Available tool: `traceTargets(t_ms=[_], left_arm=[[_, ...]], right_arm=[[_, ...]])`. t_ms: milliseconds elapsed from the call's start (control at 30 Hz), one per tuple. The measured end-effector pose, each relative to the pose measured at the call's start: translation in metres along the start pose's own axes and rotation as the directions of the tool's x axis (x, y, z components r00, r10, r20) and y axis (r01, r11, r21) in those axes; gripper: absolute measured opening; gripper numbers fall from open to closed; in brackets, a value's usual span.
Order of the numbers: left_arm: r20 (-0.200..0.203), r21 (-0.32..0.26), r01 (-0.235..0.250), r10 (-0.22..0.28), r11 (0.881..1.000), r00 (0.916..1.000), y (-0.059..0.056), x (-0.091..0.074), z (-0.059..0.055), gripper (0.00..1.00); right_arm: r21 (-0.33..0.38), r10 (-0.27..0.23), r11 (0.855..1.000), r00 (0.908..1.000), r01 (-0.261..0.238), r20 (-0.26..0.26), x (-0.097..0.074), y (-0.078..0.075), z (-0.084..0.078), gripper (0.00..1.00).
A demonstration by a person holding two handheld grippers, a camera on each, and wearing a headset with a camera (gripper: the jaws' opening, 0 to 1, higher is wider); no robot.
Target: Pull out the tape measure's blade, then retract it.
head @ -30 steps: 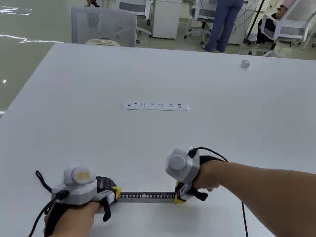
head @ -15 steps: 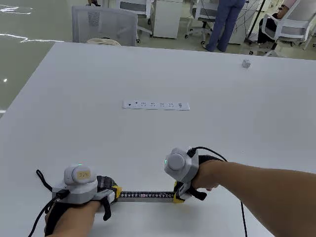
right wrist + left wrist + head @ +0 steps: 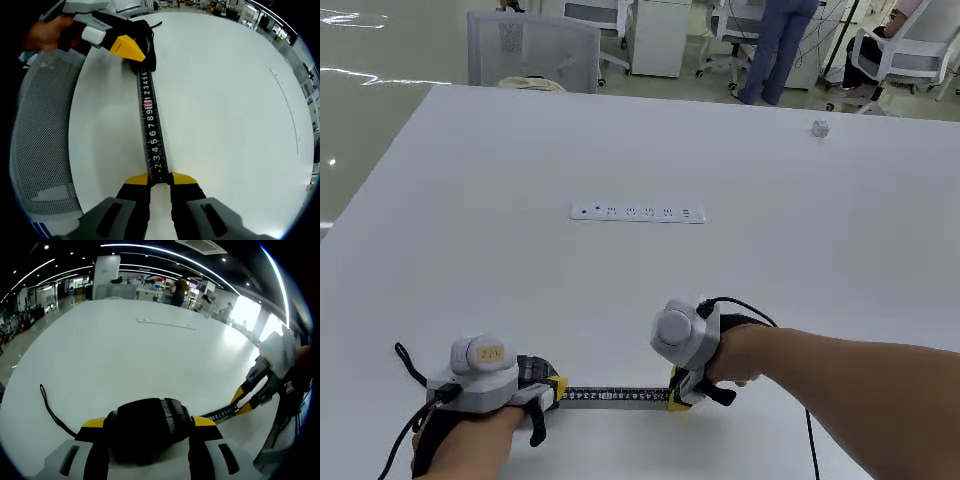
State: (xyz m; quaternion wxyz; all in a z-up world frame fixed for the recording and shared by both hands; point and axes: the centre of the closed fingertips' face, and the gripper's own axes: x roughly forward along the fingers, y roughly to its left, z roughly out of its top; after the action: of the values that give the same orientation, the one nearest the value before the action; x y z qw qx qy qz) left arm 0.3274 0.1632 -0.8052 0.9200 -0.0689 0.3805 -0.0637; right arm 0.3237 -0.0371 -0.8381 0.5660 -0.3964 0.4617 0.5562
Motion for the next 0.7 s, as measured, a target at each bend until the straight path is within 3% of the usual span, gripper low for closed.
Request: traceTargets(t_ms=[700], left_arm=[[-0.002, -0.006, 0.007, -0.007, 1.000, 1.0000, -0.0003, 0.0009, -0.0004, 0.61]], right_arm=[[-0.005, 0.004, 1.000, 1.0000, -0.004, 0.001, 0.0020, 0.0012, 0.0067, 0.14]])
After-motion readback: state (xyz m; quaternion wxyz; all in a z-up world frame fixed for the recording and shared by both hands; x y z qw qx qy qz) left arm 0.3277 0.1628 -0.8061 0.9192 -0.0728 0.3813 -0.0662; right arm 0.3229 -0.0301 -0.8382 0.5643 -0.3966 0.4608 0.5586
